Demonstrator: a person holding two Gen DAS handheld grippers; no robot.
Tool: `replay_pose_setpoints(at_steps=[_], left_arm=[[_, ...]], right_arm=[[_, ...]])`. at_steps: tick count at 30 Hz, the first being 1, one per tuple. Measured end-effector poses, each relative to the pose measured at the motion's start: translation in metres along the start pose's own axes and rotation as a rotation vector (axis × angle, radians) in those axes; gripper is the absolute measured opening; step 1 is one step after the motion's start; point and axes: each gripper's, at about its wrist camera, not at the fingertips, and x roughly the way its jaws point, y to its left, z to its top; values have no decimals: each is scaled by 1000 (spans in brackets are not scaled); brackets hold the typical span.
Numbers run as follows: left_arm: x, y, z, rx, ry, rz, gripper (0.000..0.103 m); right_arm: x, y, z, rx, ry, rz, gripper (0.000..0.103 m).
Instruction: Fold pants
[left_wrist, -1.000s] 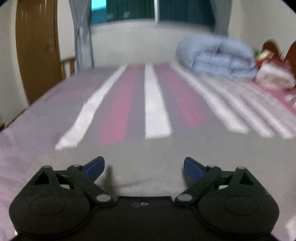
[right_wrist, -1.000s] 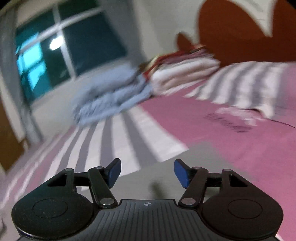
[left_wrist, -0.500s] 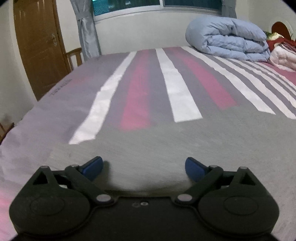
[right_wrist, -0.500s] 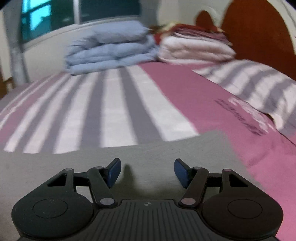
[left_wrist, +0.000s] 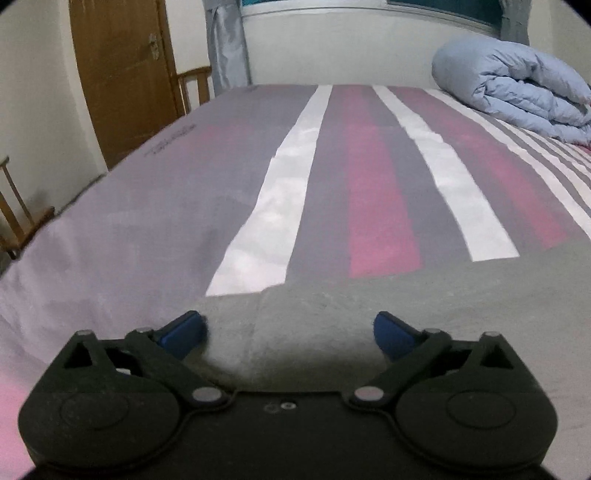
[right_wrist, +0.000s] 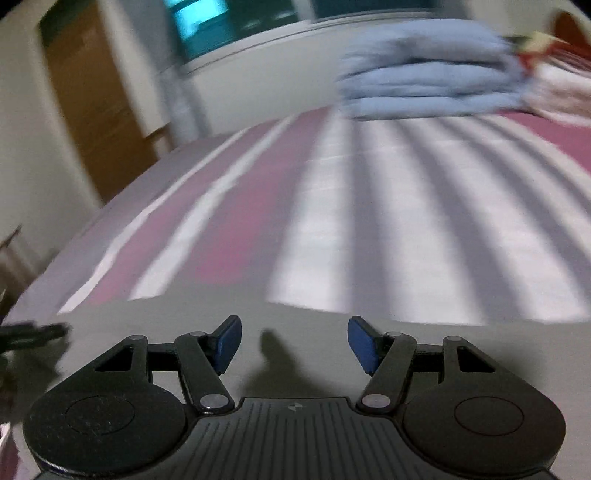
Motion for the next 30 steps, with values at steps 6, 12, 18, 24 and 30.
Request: replay_pose_setpoints(at_steps=[6, 12, 18, 24, 30], left_arm=[[4, 13, -10, -70, -15, -39, 97], [-8, 15, -8, -80, -22, -40, 95], [-41, 10, -23, -24, -98, -54, 95], [-49, 0, -28, -17, -94, -3, 95], [-69, -5, -35, -30, -123, -7, 95]], right_arm=[[67, 48, 8, -123, 89, 18, 63], [40, 24, 15, -122, 38, -53, 64], [-37, -57, -15, -52, -16, -130, 64], [-82, -147, -28, 67, 4, -208, 64], [-117, -240, -23, 197, 25, -372, 64]])
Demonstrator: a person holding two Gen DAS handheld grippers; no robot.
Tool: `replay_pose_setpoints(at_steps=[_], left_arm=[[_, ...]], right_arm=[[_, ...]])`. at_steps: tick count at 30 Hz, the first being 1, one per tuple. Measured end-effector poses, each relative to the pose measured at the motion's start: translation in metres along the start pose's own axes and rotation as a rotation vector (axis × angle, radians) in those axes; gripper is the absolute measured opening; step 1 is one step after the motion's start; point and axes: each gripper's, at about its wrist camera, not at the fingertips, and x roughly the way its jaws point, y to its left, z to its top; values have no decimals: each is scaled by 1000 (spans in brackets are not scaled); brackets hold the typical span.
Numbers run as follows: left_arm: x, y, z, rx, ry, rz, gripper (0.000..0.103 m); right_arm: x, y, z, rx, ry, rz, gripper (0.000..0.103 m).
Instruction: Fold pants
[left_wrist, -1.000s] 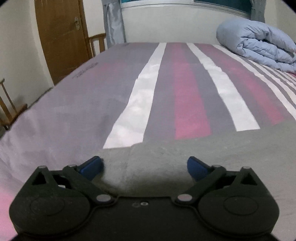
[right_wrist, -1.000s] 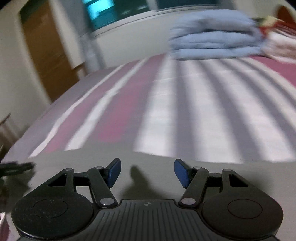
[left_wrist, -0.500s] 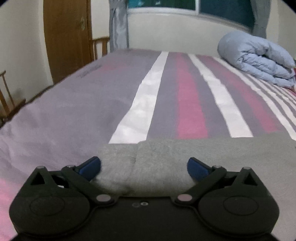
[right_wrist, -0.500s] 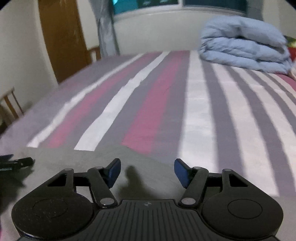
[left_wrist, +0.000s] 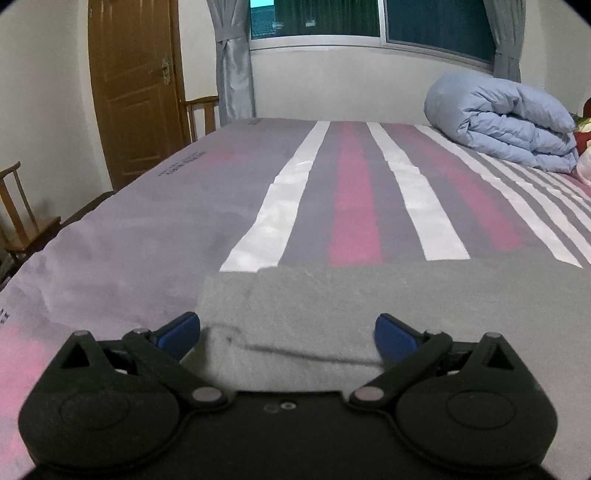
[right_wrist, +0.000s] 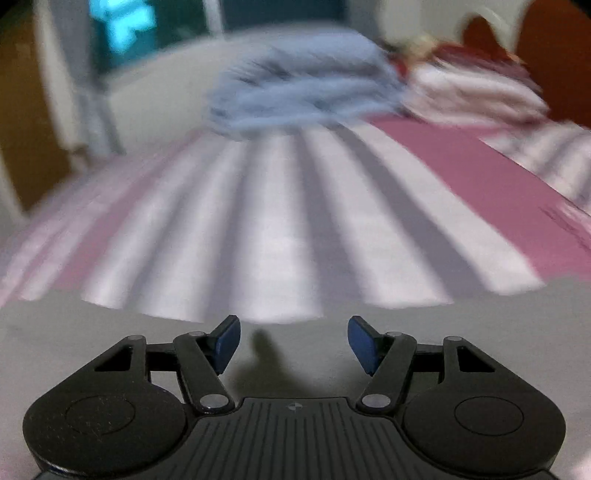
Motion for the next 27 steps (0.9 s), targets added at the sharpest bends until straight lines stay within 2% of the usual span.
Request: replay_pose_setpoints(at_steps=[2, 5, 7, 9, 10, 12, 16, 19, 21, 27], left_arm=[[-12, 1, -7, -17, -7, 4, 95], [-32, 9, -21, -83, -35, 3, 96], [-43, 13, -31, -130, -43, -3, 97], [-54, 12, -42, -167, -58, 6, 97], [-57, 12, -47, -184, -67, 9, 97], [-62, 9, -56, -218, -78, 12, 97], [-60, -4, -67, -235, -54, 17, 97], [-54, -15, -71, -204, -21, 15, 97], [-49, -18, -73, -180, -7, 24, 97], [-47, -13, -80, -212, -14, 2, 98]], right_arm=[[-23, -49, -2, 182, -73, 81, 64], [-71, -104, -15, 312, -236, 36, 64], [-100, -148, -33, 461, -339, 77, 63], [-116, -182, -52, 606, -379, 75, 48], [-124, -198, -56, 661, -375, 81, 42], [-129, -218, -74, 756, -374, 112, 42], [-129, -239, -83, 842, -366, 209, 42], [-127, -238, -90, 879, -361, 202, 42], [-121, -243, -91, 889, -327, 181, 42], [-118, -248, -105, 886, -307, 180, 42]])
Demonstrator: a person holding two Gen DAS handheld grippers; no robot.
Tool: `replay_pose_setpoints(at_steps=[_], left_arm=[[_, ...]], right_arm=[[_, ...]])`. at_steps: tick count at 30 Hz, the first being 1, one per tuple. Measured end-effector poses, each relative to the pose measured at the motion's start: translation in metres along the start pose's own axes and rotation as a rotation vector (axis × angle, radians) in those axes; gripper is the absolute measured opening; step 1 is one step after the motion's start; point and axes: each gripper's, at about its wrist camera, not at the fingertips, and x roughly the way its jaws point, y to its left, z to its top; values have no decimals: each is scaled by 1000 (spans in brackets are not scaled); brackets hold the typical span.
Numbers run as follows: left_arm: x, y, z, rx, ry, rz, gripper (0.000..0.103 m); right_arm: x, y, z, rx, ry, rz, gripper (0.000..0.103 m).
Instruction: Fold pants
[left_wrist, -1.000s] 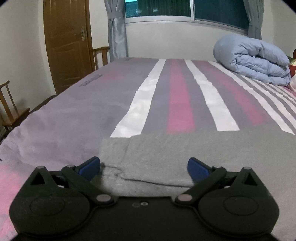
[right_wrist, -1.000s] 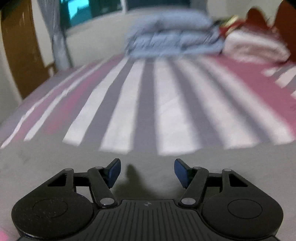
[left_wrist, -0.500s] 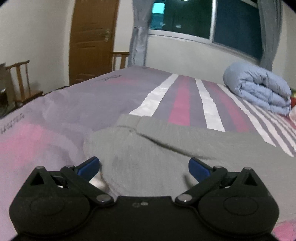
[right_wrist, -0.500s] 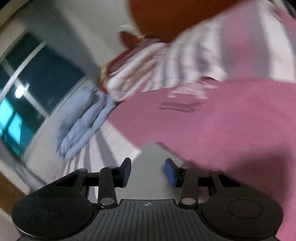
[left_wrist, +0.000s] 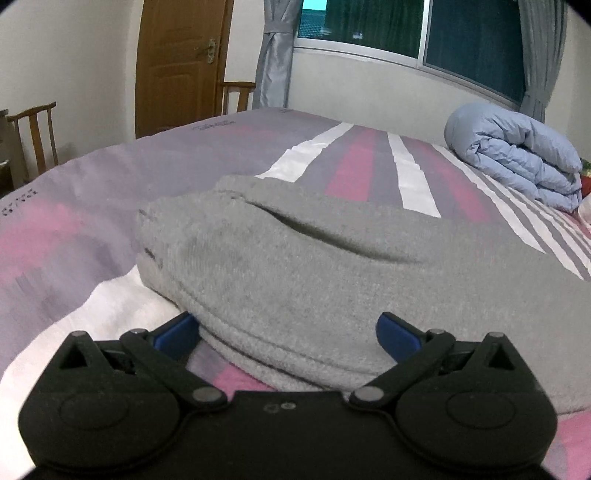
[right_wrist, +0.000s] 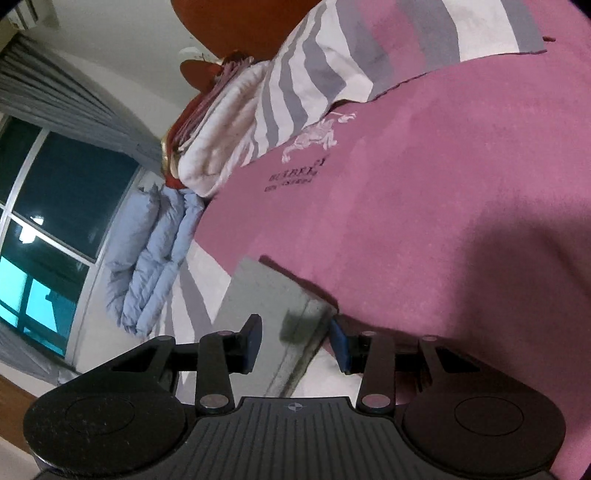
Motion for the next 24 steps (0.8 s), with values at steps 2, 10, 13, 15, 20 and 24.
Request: replay_pose_setpoints(at_steps=[2, 10, 13, 15, 20, 24], left_arm=[[-1, 0, -3, -1, -2, 0, 98], [-1, 1, -5, -16, -4, -11, 98], [-1, 1, -5, -17, -4, -12, 98], [-1, 1, -5, -19, -4, -13, 98], [0, 4, -6, -36, 0, -25, 98], [0, 4, -6, -40, 1, -26, 98]], right_arm=[[1, 3, -2, -35, 5, 13, 40], [5, 33, -4, -184, -38, 67, 8], [10, 24, -3, -174, -31, 30, 8], [22, 0, -5, -88, 25, -7, 8], [2, -10, -4, -45, -8, 42, 29], [-2, -16, -3, -5, 25, 99, 50]])
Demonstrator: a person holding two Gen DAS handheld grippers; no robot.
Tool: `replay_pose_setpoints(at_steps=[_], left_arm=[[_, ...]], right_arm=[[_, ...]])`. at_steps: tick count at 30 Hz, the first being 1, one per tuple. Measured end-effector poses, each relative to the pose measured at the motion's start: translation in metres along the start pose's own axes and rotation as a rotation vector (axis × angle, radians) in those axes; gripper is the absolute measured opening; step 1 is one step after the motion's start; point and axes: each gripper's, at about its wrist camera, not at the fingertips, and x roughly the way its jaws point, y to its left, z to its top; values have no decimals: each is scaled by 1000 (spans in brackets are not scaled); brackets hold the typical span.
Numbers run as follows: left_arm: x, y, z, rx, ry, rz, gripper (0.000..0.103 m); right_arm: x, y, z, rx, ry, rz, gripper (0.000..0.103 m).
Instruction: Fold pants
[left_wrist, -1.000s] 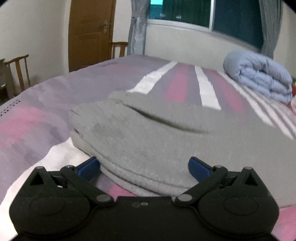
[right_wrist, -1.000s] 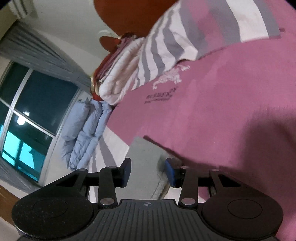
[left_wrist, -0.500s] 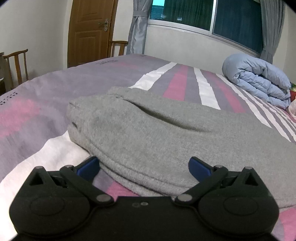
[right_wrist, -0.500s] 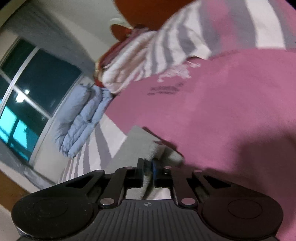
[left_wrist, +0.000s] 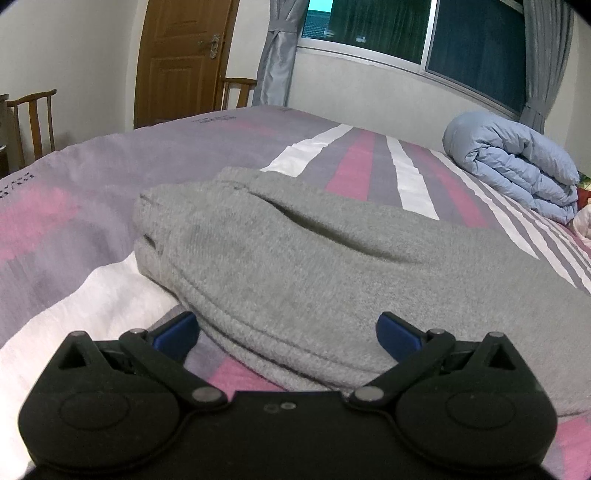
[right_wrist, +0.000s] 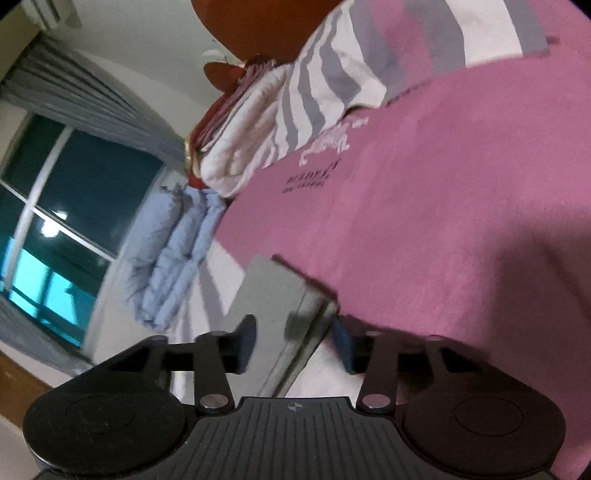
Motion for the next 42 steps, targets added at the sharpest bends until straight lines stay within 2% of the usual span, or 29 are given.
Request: replay_pose_setpoints(at_steps=[4, 7, 9, 10, 12, 13, 14, 15, 16, 18, 26, 29, 31, 36, 42], left_arm=[[0, 0, -1, -2, 1, 0, 98], [0, 0, -1, -5, 2, -1, 98], [0, 1, -1, -6, 3, -2, 98], [0, 1, -1, -6, 2, -2, 98], [0, 1, -2, -5, 1, -2, 98], [1, 1, -2, -4, 2, -5, 98], [1, 1, -2, -3, 3, -5, 98], [1, 2, -2, -5, 3, -6, 98], [1, 2, -2, -6, 3, -6, 98], [1, 2, -2, -6, 3, -6, 98], [0, 4, -2, -15, 1, -14, 98], [-1, 4, -3, -20, 0, -17, 98], [-5, 5, -1, -20, -11, -14, 97], [-37, 17, 4, -18, -150, 65, 97], [-40, 46, 2, -137, -112, 91, 97]], right_arm=[[23, 14, 4, -58, 58, -37, 52], [41, 33, 1, -178, 85, -85, 51], [49, 39, -1, -210, 123, -79, 12], [48, 40, 1, -197, 120, -67, 9], [39, 37, 4, -178, 76, -10, 9], [37, 34, 4, -199, 58, -32, 10], [44, 23, 2, -185, 77, -77, 10], [51, 11, -1, -134, 103, -86, 9], [51, 5, -2, -120, 93, -66, 8], [50, 13, -5, -155, 82, -76, 9], [55, 20, -4, -163, 85, -114, 9], [53, 36, -6, -208, 66, -129, 10], [49, 43, -7, -199, 44, -106, 10], [44, 87, -18, -262, 18, -33, 10], [59, 164, -64, -350, 58, 113, 10]])
